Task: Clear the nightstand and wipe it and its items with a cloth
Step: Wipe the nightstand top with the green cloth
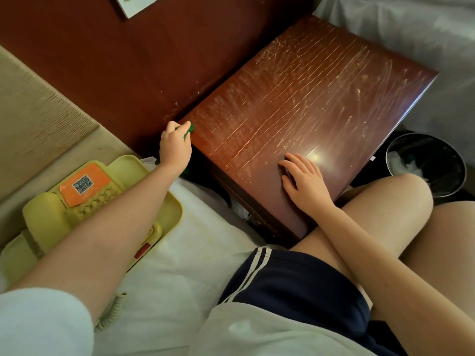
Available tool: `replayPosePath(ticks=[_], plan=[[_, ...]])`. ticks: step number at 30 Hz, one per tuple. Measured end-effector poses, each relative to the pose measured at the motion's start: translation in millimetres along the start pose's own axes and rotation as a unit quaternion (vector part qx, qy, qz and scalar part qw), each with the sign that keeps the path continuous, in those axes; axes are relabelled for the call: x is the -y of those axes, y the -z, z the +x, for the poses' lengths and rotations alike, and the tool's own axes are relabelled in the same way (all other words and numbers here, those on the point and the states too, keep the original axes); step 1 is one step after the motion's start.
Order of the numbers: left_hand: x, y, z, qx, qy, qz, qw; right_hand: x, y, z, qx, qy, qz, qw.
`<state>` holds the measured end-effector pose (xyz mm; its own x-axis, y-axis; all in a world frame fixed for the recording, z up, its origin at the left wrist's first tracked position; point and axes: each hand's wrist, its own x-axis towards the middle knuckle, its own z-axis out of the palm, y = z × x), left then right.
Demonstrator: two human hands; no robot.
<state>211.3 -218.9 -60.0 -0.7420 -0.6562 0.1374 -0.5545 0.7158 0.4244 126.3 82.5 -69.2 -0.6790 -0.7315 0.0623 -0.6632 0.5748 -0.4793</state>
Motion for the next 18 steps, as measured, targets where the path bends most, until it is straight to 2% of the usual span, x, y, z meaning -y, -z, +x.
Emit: replayPosePath(ticks=[6, 14, 16, 18], plan=[[-13, -7, -38, 0.017, -0.05, -0.045, 0.998, 0, 1, 1, 0.001, -0.007, 0.003, 1.0], [-33, 3, -63, 0.108, -0.169, -0.052, 0.978, -1, 2, -1, 0.023, -0.006, 0.004, 1.0], [-26, 12, -42, 0.085, -0.154, -0.045, 0.983, -2, 2, -1, 0.036, 0.001, -0.004, 0.999], [-17, 21, -17, 0.05, -0.099, -0.033, 0.993, -2, 2, -1, 0.035, 0.003, -0.003, 0.999]])
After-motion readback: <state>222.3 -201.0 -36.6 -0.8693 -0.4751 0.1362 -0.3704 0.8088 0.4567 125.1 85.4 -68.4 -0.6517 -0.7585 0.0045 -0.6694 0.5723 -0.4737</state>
